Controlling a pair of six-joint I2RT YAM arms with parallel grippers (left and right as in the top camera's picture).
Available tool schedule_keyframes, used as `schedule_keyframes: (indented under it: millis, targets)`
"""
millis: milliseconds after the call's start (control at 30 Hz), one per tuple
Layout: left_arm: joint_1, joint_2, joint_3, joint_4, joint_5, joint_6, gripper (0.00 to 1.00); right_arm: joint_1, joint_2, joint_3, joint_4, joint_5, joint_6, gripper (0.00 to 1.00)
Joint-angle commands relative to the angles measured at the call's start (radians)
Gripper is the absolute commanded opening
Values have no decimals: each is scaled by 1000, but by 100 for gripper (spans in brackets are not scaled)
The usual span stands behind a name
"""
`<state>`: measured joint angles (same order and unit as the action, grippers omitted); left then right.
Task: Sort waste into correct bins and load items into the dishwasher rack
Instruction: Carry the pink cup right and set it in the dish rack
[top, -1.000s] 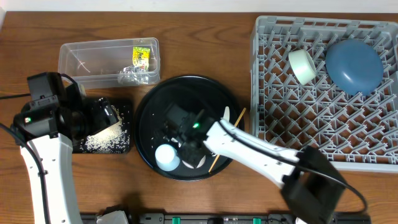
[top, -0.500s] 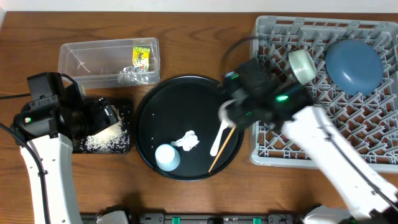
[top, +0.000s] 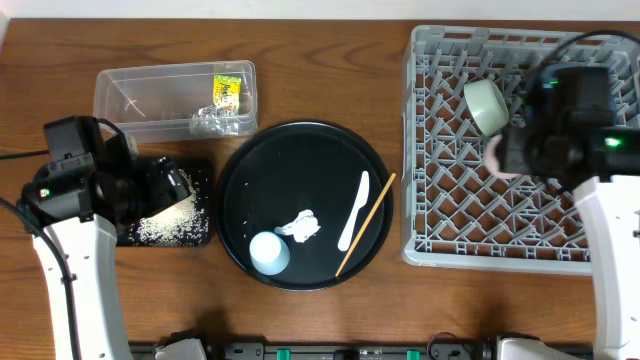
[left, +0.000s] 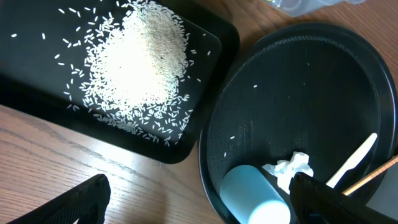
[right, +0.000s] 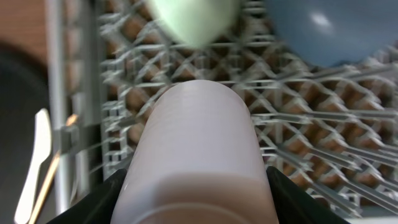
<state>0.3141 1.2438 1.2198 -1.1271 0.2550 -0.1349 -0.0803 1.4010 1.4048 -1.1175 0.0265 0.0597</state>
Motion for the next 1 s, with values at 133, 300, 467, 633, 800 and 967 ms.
schedule_keyframes:
  millis: [133,300,467,633,800,967]
  targets:
    - [5,4,8,-6,-2,-10,93,-106,80,0,26,20,3,46]
    - [5,4,8,-6,-2,-10,93,-116,172,0,36,79,3,44]
    - [5,4,8,-6,-2,-10,93,-116,252,0,47,119,15,43]
    - [5,4,8,-10,-2,-10,93,-116,311,0,52,127,15,40]
    - [5,4,8,-10,-2,-10,93,-116,322,0,51,127,14,46]
    - [5,4,8,-10,-2,-10,93,-116,315,2,51,126,14,75]
